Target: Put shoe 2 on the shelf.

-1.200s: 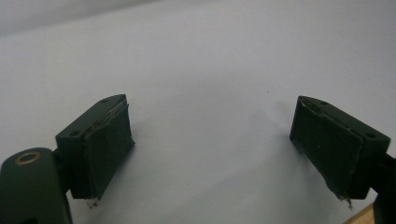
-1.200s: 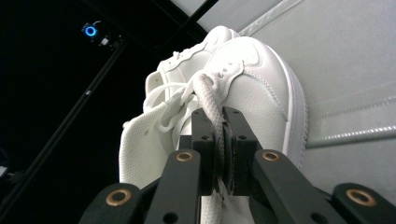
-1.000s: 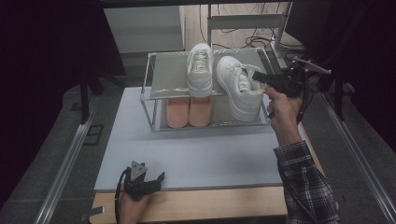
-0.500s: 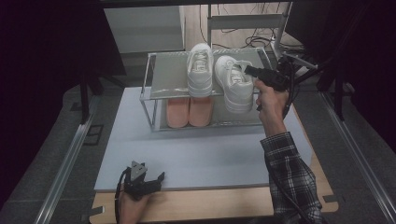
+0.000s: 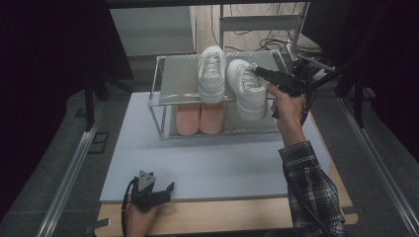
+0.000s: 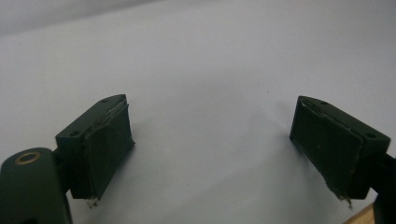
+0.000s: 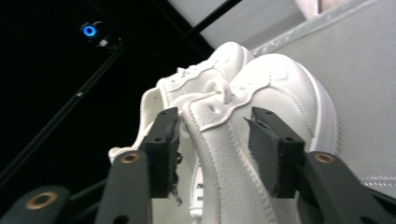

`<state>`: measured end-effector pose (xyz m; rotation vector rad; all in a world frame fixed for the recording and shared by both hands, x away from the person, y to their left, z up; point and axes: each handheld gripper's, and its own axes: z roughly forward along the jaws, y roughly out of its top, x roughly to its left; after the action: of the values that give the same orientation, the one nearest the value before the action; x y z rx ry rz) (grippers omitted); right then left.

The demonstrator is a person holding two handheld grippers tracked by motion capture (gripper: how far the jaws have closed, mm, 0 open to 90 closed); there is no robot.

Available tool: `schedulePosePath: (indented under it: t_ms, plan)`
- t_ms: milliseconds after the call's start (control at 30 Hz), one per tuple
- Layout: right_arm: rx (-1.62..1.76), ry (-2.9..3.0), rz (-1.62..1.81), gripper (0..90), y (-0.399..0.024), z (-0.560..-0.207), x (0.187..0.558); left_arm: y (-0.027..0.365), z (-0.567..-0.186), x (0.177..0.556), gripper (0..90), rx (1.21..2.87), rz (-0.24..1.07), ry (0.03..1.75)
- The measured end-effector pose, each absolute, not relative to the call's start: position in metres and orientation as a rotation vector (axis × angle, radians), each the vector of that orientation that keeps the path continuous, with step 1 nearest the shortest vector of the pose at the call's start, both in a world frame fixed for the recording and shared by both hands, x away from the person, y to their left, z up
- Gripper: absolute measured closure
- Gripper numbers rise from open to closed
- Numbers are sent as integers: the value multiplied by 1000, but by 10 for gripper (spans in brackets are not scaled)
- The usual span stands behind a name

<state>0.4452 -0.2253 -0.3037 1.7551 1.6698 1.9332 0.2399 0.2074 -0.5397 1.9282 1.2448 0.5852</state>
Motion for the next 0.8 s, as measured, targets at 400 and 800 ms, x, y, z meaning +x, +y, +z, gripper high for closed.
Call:
schedulePosePath:
  t_ms: [400, 800]
  plan:
    - [1725, 1643, 1967, 493, -250, -300, 431, 207, -540, 240, 125, 1928, 586, 1245]
    - [1614, 1736, 1851, 568, -265, -306, 402, 207, -540, 240, 125, 1927, 588, 1244]
